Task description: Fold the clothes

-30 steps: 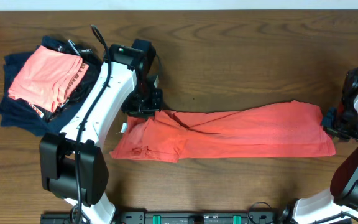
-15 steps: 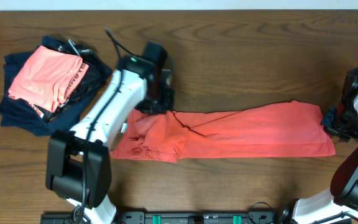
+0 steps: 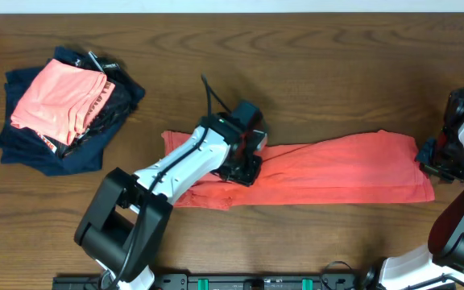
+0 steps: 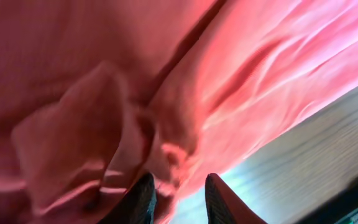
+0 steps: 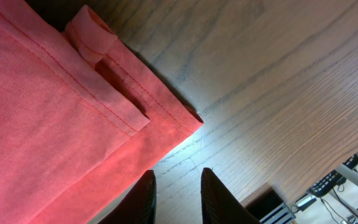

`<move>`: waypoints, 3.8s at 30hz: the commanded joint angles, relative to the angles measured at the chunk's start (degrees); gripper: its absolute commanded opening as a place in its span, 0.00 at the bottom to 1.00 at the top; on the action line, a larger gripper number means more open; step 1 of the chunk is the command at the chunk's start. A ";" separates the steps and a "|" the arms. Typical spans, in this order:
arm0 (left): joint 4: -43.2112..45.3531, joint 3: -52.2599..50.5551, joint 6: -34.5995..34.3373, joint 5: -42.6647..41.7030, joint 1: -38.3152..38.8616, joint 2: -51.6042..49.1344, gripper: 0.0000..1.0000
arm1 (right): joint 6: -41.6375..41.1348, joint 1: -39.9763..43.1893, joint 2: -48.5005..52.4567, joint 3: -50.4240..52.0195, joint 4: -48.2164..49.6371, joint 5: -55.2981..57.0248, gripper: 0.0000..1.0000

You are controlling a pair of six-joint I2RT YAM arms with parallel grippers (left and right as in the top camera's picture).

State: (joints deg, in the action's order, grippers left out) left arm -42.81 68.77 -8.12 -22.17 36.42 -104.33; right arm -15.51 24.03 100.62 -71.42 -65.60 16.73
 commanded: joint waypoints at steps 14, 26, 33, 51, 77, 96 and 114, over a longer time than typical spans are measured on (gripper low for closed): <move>-1.44 2.32 -0.11 6.05 -5.55 10.45 0.45 | 7.63 0.87 -0.52 3.58 4.46 -9.77 0.61; -7.76 2.29 -1.84 8.09 -15.26 23.50 0.67 | 11.56 2.69 -0.52 12.87 24.76 -9.94 0.74; -8.57 1.97 -2.05 8.09 -15.26 23.32 0.67 | 13.51 2.69 -0.09 19.12 32.70 -16.79 0.76; -13.88 1.95 -2.97 11.56 -15.28 23.32 0.67 | 13.31 1.75 -4.35 3.58 19.93 -18.40 0.01; -14.05 1.79 -12.57 11.76 -20.65 23.08 0.67 | -2.58 -44.17 -5.38 5.55 8.55 -18.67 0.02; -14.16 1.57 -12.55 11.76 -20.65 23.08 0.69 | -7.45 -49.64 -4.81 5.27 11.85 -8.22 0.38; -14.14 1.57 -12.57 11.76 -20.65 23.08 0.74 | -6.80 -48.59 -4.07 8.28 16.24 -11.19 0.50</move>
State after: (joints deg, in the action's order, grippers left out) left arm -56.66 70.41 -20.38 -11.16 16.05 -80.68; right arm -21.04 -24.56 93.93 -64.31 -50.43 6.17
